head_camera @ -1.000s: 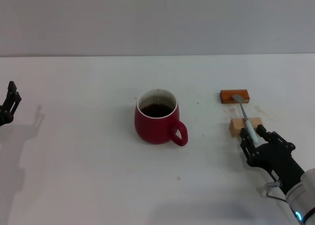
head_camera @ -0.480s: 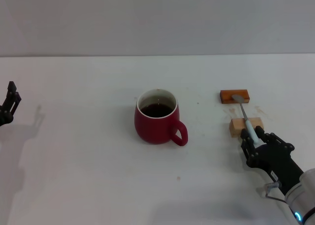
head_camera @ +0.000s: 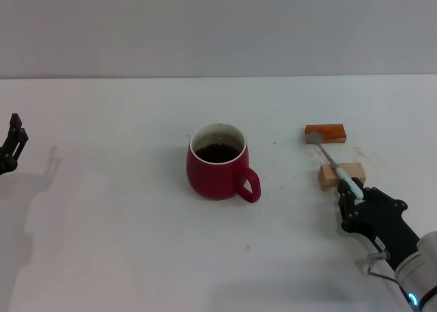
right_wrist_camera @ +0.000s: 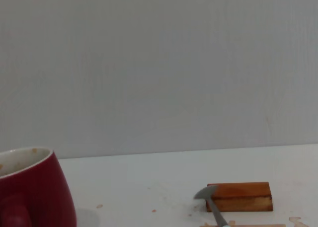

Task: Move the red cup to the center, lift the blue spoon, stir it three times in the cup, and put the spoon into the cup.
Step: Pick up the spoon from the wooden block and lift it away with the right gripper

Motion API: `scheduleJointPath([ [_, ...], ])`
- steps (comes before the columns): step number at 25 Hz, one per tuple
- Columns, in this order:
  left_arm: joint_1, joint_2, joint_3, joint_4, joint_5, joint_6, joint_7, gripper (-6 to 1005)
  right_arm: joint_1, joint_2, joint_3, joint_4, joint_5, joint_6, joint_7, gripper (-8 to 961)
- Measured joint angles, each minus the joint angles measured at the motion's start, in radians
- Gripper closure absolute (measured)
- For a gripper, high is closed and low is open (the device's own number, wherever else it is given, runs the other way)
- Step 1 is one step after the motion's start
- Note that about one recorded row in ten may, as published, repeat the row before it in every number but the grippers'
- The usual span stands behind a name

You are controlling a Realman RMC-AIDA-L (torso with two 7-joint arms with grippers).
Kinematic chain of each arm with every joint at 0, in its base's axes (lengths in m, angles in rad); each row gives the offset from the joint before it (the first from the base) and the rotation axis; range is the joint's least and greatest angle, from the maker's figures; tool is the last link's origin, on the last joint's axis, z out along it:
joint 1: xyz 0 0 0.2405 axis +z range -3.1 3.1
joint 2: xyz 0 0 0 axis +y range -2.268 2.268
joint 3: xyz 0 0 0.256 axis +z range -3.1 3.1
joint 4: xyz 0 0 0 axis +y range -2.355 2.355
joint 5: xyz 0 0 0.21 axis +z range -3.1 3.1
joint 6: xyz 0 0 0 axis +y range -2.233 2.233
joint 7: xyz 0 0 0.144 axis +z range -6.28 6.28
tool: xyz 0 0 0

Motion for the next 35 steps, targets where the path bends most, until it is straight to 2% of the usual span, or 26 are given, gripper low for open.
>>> scheduleJointPath([
  [3, -0.001, 0.000, 0.000, 0.004, 0.000, 0.000, 0.000, 144, -0.004, -0.001, 0.000, 0.000, 0.000, -0.001, 0.002, 787],
  [19, -0.001, -0.001, -0.001, 0.012, 0.000, 0.000, -0.001, 145, -0.012, 0.001, 0.000, 0.028, 0.000, -0.027, -0.054, 821],
  [28, -0.003, -0.001, -0.011, 0.012, 0.000, 0.001, -0.002, 144, -0.024, -0.013, 0.001, 0.072, -0.004, -0.065, -0.058, 822],
  [31, -0.004, -0.002, -0.011, 0.011, 0.000, 0.001, -0.001, 144, -0.037, -0.029, 0.010, 0.127, -0.002, -0.059, -0.105, 822],
  [32, -0.004, -0.002, -0.011, 0.011, 0.000, 0.000, -0.001, 144, -0.057, -0.053, 0.033, 0.205, -0.002, -0.026, -0.156, 822],
  [33, -0.004, -0.002, -0.011, 0.011, 0.000, 0.000, -0.001, 144, -0.057, -0.053, 0.033, 0.205, -0.002, -0.026, -0.156, 822],
  [34, -0.004, -0.002, -0.011, 0.011, 0.000, 0.000, -0.001, 144, -0.066, -0.069, 0.047, 0.250, -0.003, 0.005, -0.176, 822],
  [35, -0.004, -0.002, -0.011, 0.011, 0.000, 0.000, -0.001, 144, -0.088, -0.107, 0.086, 0.362, -0.005, 0.082, -0.225, 822],
])
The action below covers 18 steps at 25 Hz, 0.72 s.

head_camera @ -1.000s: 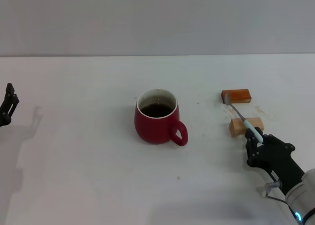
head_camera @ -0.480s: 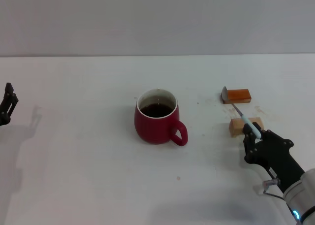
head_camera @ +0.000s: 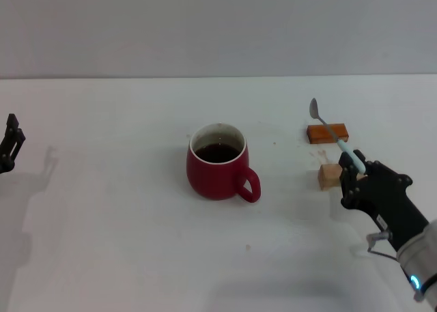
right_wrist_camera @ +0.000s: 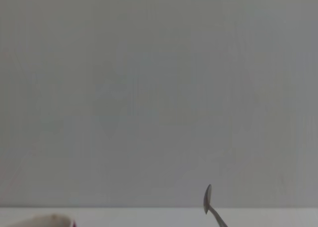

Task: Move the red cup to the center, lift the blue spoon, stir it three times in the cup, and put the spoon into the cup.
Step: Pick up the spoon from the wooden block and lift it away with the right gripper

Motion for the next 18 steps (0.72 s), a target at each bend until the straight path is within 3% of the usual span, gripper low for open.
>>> scheduleJointPath([
  [1, 0.000, 0.000, 0.000, 0.000, 0.000, 0.000, 0.000, 144, 0.000, 0.000, 0.000, 0.000, 0.000, 0.000, 0.000, 823],
  [2, 0.000, 0.000, 0.000, 0.000, 0.000, 0.000, 0.000, 144, -0.026, -0.029, 0.039, 0.106, -0.001, 0.067, -0.066, 823],
  [6, 0.000, 0.000, 0.000, 0.002, 0.000, -0.002, 0.000, 145, -0.074, -0.051, 0.119, 0.251, -0.004, 0.195, -0.204, 823],
  [7, 0.000, 0.000, 0.000, 0.002, 0.000, -0.003, 0.001, 145, -0.101, -0.052, 0.183, 0.326, -0.005, 0.296, -0.265, 822],
  [11, 0.000, 0.000, -0.001, 0.002, 0.000, -0.003, 0.001, 145, -0.132, -0.049, 0.266, 0.423, -0.015, 0.436, -0.312, 822],
  [12, 0.000, 0.000, -0.001, 0.001, 0.000, -0.003, 0.001, 145, -0.151, -0.042, 0.332, 0.499, -0.041, 0.559, -0.331, 822],
  [13, 0.000, 0.000, -0.001, 0.001, 0.000, -0.003, 0.001, 145, -0.151, -0.042, 0.332, 0.499, -0.041, 0.559, -0.331, 822],
  [15, -0.001, 0.000, -0.002, 0.002, 0.000, -0.003, 0.001, 144, -0.170, -0.024, 0.403, 0.571, -0.080, 0.692, -0.338, 823],
  [16, -0.001, 0.000, -0.002, 0.002, 0.000, -0.003, 0.001, 144, -0.179, -0.012, 0.439, 0.602, -0.100, 0.758, -0.338, 823],
  [17, -0.001, 0.000, -0.002, 0.002, 0.000, -0.003, 0.001, 144, -0.199, 0.029, 0.527, 0.667, -0.157, 0.902, -0.339, 823],
  [18, -0.002, 0.000, -0.002, 0.002, 0.000, -0.004, 0.001, 144, -0.199, 0.029, 0.527, 0.667, -0.157, 0.902, -0.339, 823],
])
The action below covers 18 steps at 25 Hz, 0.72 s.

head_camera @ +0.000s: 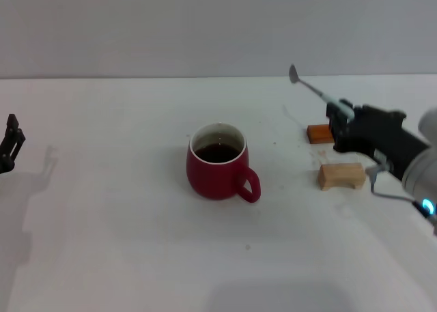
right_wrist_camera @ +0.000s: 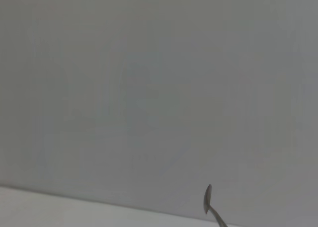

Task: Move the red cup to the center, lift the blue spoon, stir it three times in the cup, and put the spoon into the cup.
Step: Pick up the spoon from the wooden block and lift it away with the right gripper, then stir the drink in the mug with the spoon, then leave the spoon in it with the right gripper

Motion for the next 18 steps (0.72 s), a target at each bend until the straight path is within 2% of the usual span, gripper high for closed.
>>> scheduleJointPath([
  [1, 0.000, 0.000, 0.000, 0.000, 0.000, 0.000, 0.000, 144, -0.007, 0.019, 0.035, 0.024, -0.030, 0.058, 0.000, 823],
  [2, -0.001, 0.000, -0.001, 0.000, 0.000, 0.000, 0.000, 144, -0.015, 0.048, 0.080, 0.055, -0.070, 0.124, 0.000, 823],
  [4, -0.006, 0.000, -0.003, 0.003, 0.000, -0.001, 0.000, 145, -0.009, 0.075, 0.148, 0.118, -0.144, 0.259, 0.023, 823],
  [5, -0.006, 0.000, -0.003, 0.003, 0.000, -0.001, 0.000, 145, -0.009, 0.075, 0.148, 0.118, -0.144, 0.259, 0.023, 823],
  [6, -0.007, 0.000, -0.004, 0.003, 0.000, -0.002, 0.000, 145, 0.010, 0.072, 0.174, 0.159, -0.158, 0.334, 0.052, 823],
  [7, -0.009, 0.000, -0.008, 0.003, 0.000, -0.004, 0.000, 145, 0.010, 0.072, 0.174, 0.159, -0.158, 0.334, 0.052, 823],
  [9, -0.013, 0.000, -0.014, 0.005, 0.000, -0.008, 0.001, 145, 0.038, 0.072, 0.221, 0.199, -0.164, 0.441, 0.070, 823],
  [10, -0.015, 0.000, -0.015, 0.006, 0.000, -0.009, 0.001, 145, 0.074, 0.074, 0.266, 0.225, -0.165, 0.545, 0.089, 823],
  [11, -0.017, 0.000, -0.016, 0.007, 0.000, -0.009, 0.001, 145, 0.074, 0.074, 0.266, 0.225, -0.165, 0.545, 0.089, 823],
  [14, -0.017, 0.000, -0.016, 0.008, 0.000, -0.009, 0.001, 144, 0.161, 0.071, 0.335, 0.257, -0.165, 0.723, 0.124, 823],
  [17, -0.017, 0.000, -0.016, 0.009, 0.000, -0.005, 0.001, 144, 0.194, 0.072, 0.361, 0.275, -0.167, 0.800, 0.131, 822],
  [18, -0.017, 0.000, -0.016, 0.009, 0.000, -0.005, 0.001, 144, 0.234, 0.072, 0.381, 0.299, -0.177, 0.885, 0.151, 822],
])
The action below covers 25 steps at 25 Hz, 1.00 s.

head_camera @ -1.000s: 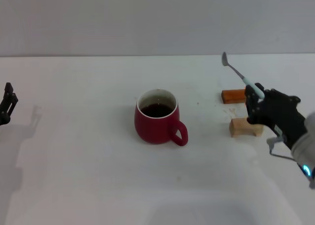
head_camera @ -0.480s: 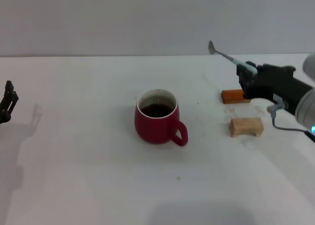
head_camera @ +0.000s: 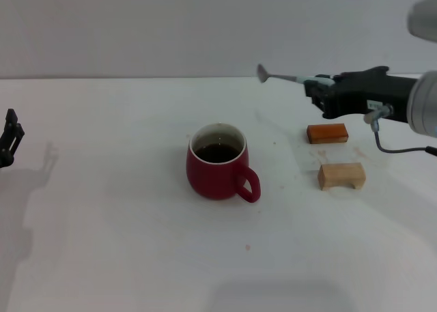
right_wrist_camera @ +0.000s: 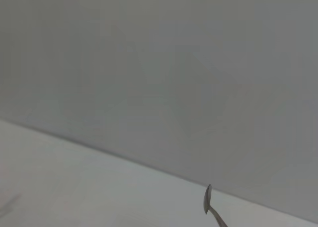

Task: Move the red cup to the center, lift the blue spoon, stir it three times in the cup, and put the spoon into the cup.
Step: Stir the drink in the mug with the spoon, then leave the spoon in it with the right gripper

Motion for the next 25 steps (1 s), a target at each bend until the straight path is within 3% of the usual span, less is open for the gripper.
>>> scheduleJointPath([
  [11, 0.000, 0.001, -0.001, 0.005, 0.000, -0.016, -0.001, 144, 0.202, -0.001, 0.083, 0.108, -0.093, 0.363, 0.091, 822],
  [25, 0.004, 0.001, -0.024, 0.004, 0.000, -0.020, -0.008, 145, 0.386, 0.000, 0.046, 0.091, -0.161, 0.555, 0.145, 823],
])
